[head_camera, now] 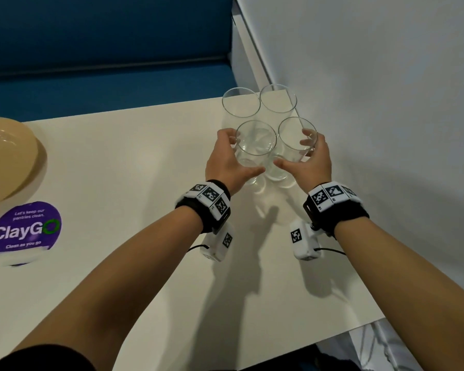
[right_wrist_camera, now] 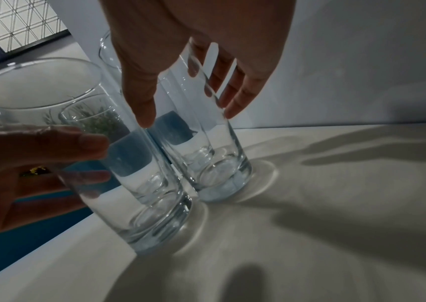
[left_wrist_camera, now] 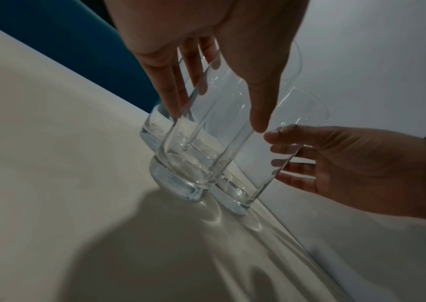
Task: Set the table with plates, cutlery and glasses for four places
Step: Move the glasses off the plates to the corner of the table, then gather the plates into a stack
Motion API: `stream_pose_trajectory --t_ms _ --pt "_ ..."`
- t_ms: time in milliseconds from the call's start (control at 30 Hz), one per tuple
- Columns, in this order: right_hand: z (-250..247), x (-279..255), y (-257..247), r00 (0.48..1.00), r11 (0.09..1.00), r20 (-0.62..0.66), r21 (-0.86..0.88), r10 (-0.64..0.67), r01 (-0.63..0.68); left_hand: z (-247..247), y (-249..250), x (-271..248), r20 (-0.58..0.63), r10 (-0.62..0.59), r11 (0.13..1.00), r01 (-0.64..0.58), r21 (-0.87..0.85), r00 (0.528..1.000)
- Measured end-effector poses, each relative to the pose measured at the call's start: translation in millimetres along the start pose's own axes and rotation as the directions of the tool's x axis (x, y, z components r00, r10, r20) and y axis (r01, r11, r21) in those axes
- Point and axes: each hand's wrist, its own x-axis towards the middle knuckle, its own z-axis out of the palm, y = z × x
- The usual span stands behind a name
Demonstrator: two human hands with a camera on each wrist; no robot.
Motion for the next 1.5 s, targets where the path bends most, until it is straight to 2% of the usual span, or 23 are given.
stream_pose_trajectory --t_ms 467,667,833,933,1000,1033,1067,1167,1233,1333,1400,1500 --pt "3 -3 -2 1.0 1.0 -0.014 -0.004 0.01 -0.01 -1 4 -2 0.002 -0.007 1.0 0.007 0.015 1.0" --pt "9 -18 2 0.991 0.991 -0.045 -0.05 0.123 -0.125 -16 -6 -15 0.037 -0.024 1.0 0.025 -0.006 0.999" --pt "37 -66 13 0.973 0.964 -0.057 -0.133 0.226 -0.232 -75 -33 -38 -0.042 -0.094 0.995 0.095 0.024 0.995" --pt "80 -103 2 0.976 0.966 0.036 -0.157 0.215 -0.207 -133 -56 -61 -0.138 -0.137 0.986 0.148 0.072 0.981" --pt "121 -130 -18 0.974 0.975 0.157 -0.18 0.161 -0.132 -183 -77 -80 -0.208 -0.149 0.977 0.177 0.122 0.967" --pt "144 -145 -33 0.962 0.982 0.248 -0.175 0.112 -0.069 -211 -90 -90 -0.246 -0.162 0.968 0.202 0.15 0.956" --pt "188 -173 -55 0.935 0.987 0.351 -0.162 0.05 0.008 -261 -112 -110 -0.292 -0.186 0.954 0.243 0.173 0.938" --pt "228 -197 -89 0.87 0.988 0.491 -0.11 -0.044 0.112 -310 -131 -129 -0.275 -0.233 0.926 0.3 0.231 0.933" --pt "275 -234 -113 0.793 0.983 0.606 -0.097 -0.067 0.158 -363 -151 -154 -0.301 -0.249 0.904 0.333 0.27 0.921" --pt "349 -297 -149 0.665 0.962 0.747 -0.178 -0.005 0.208 -440 -188 -187 -0.311 -0.312 0.866 0.403 0.295 0.898" --pt "387 -330 -161 0.596 0.955 0.798 -0.237 0.088 0.176 -475 -206 -203 -0.299 -0.344 0.844 0.433 0.317 0.89" --pt "420 -353 -166 0.574 0.907 0.807 -0.338 0.142 0.25 -507 -225 -216 -0.253 -0.378 0.825 0.448 0.343 0.89"
